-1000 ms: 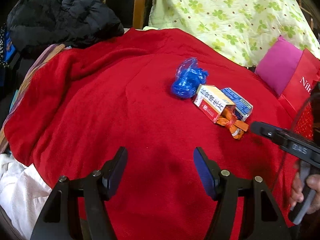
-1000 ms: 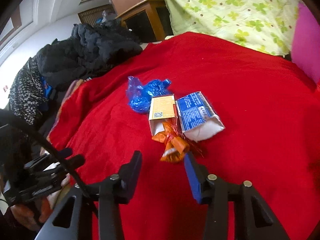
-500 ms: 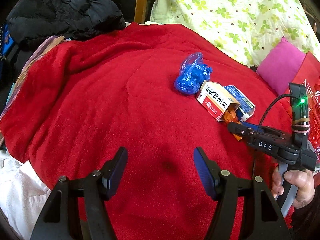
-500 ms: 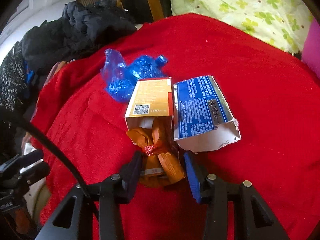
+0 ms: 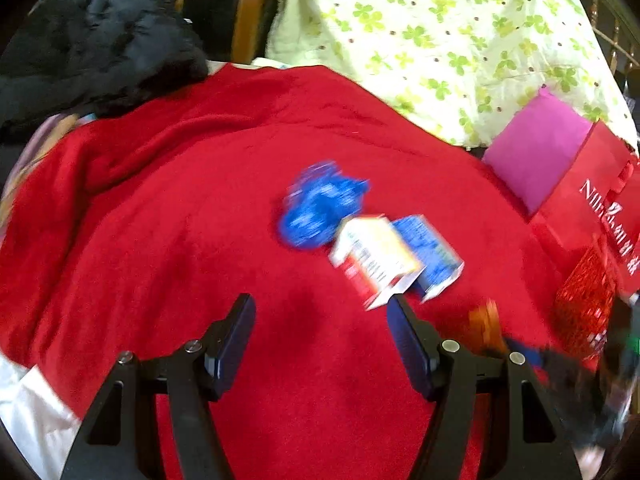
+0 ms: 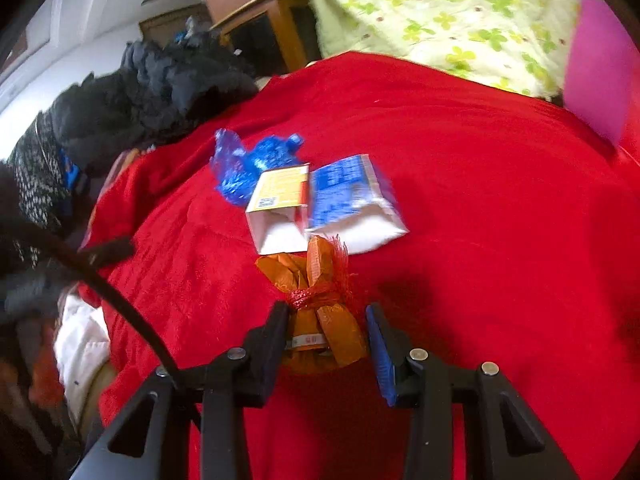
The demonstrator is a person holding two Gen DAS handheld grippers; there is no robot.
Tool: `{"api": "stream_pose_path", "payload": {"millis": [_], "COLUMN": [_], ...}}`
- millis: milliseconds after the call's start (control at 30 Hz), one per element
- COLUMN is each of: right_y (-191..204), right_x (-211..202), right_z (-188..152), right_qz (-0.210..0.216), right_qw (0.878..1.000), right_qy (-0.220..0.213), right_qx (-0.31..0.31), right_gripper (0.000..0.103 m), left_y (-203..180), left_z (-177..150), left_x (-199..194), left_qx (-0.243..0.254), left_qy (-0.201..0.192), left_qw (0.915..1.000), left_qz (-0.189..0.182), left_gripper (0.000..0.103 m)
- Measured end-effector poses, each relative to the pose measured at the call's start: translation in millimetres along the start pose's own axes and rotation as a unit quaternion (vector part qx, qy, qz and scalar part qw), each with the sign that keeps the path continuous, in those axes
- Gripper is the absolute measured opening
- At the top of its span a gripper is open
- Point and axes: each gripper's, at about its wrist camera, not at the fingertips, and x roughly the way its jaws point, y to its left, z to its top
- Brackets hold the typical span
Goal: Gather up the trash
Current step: 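Grasp the white-and-yellow medicine box with the left tool while the right tool holds the orange bundle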
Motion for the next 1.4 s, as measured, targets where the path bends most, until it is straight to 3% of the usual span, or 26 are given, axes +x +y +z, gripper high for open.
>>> {"api": "stream_pose_path", "payload": {"millis": [267, 433, 567, 867, 1000, 1067, 1167, 1400], "right_y": [-28.3, -45.3, -52.0, -48.2, -48.5, -48.4, -48.5, -44.3], "right_x": [-37.2, -43.3, -41.8, -38.0, -36.9, -37.9, -43.9, -62.9], "right_z": [-15.1, -20.9, -23.0, -23.2, -23.2, -23.3, -23.5, -23.5], "right_qz": [-0.031, -0.027, -0.020, -0.003, 0.000, 0.000, -0.004, -0.007], "right_qw": [0.999, 0.998, 0.998, 0.998, 0.998, 0.998, 0.998, 0.997], "right_qy": [-0.029, -0.035, -0.034, -0.037, -0.036, -0.036, -0.041, -0.054], "right_qx": [0.015, 0.037, 0.044, 0.042, 0.048, 0.050, 0.050, 0.052], "right_gripper": [0.042, 0.042, 0.042, 0.042, 0.042, 0.042, 0.042, 0.042], "left_y": [-63.0, -72.3, -71.9, -40.8, -43.9, -47.2, -47.4, -53.5], "left_z": [23.4, 23.6, 16.7, 12.0, 14.7, 15.4, 13.2, 6.4], "left_x": [64.6, 93.4, 104.1, 89.2, 89.9, 92.7, 90.8, 59.5], "left_qx": [-0.001, -0.023, -0.014, -0.044, -0.029, -0.027, -0.024, -0.014], "left_qy": [0.022, 0.045, 0.057, 0.055, 0.054, 0.053, 0.047, 0.021], "left_qw": [0.9997, 0.9985, 0.9975, 0.9967, 0.9971, 0.9974, 0.9979, 0.9993], "left_qz": [0.006, 0.022, 0.039, 0.041, 0.046, 0.040, 0.038, 0.028], "left_gripper": [0.069, 0.069, 0.069, 0.069, 0.069, 0.061, 0.058, 0.057]}}
